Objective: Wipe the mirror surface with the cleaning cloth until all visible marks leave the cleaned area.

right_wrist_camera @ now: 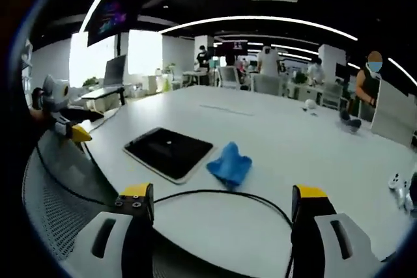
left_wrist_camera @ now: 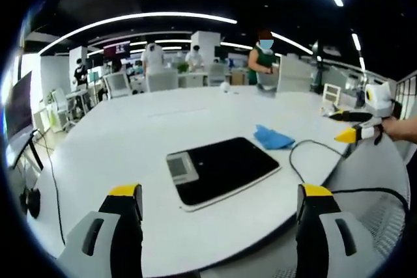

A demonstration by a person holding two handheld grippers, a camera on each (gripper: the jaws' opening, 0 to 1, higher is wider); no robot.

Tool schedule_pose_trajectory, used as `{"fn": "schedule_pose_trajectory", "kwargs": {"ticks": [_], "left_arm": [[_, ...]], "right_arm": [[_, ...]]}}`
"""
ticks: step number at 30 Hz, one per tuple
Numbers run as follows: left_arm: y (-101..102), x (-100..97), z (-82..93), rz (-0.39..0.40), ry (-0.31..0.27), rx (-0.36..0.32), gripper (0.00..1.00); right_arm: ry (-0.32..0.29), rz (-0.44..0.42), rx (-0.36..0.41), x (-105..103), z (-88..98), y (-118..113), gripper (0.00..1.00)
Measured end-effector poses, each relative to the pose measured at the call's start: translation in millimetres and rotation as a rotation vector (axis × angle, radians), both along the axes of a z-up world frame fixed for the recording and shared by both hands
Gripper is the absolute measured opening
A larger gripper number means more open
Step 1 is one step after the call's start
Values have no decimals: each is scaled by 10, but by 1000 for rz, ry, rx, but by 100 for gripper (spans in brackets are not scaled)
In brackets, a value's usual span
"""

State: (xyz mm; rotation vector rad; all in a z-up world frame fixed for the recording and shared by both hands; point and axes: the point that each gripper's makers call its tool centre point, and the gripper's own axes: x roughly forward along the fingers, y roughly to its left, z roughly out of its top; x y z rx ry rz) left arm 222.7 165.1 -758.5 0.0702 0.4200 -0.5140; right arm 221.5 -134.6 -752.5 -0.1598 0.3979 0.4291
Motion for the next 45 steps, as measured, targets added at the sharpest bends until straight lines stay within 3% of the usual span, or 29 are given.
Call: {"fn": "schedule_pose_trajectory", "kwargs": {"ticks": [6, 15, 19, 45], "left_arm": [[63, 15, 29, 43, -22, 9, 99], [44, -4, 29, 33, -25, 15, 97], [14, -14, 31, 12, -36, 60, 95], [76, 23, 64, 49, -57, 27, 99]], "right_arm": [[-36, 12, 12, 11, 6, -22, 87], [-55, -2, 18, 2, 6, -62, 86], [-49, -6, 21, 11, -21, -93, 86], [-15, 0, -6, -1, -115, -90, 85]]}}
